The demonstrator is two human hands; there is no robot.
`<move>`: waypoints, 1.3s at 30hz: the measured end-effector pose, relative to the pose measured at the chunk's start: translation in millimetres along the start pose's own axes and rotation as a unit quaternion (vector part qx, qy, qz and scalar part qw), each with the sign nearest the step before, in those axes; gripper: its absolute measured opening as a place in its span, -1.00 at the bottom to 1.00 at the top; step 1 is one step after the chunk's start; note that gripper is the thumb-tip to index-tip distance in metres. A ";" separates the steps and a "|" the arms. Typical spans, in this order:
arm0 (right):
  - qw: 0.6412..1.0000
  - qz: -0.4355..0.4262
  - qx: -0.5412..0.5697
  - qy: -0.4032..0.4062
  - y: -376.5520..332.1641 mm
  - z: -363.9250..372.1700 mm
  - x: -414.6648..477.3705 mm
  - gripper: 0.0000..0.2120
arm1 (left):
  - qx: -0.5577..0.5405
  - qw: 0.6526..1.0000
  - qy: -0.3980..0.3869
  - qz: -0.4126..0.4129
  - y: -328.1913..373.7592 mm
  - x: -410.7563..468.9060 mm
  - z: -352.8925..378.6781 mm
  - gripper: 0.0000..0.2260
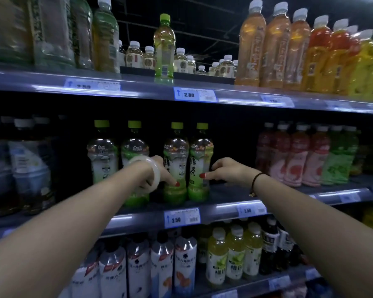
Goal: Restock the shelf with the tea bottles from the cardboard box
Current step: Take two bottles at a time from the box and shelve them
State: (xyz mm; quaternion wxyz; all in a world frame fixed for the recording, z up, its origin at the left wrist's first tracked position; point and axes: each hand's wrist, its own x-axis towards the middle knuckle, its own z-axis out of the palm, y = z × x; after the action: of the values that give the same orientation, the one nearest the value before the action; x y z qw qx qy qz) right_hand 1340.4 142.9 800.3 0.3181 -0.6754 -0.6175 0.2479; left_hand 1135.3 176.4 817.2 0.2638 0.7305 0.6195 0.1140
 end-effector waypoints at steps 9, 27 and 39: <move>0.981 0.004 -0.195 -0.008 24.2 -53.8 -67.4 -0.74 | 0.070 0.983 -0.045 0.164 71.3 -35.9 14.9 -0.66; 0.933 0.316 -0.166 0.049 199.0 -55.8 -219.6 -0.77 | 0.237 0.826 -0.236 0.453 167.9 -26.2 267.8 -0.62; 0.840 0.531 -0.059 0.093 284.9 48.3 -319.4 -0.66 | 0.250 0.714 -0.384 0.529 137.3 -56.3 425.1 -0.59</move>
State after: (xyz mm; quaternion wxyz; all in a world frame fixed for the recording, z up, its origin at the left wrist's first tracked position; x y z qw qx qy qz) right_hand 1461.4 -177.9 539.6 0.1529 -0.9372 -0.1452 0.2777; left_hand 1449.5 5.4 543.6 0.1832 0.9593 -0.0168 -0.2143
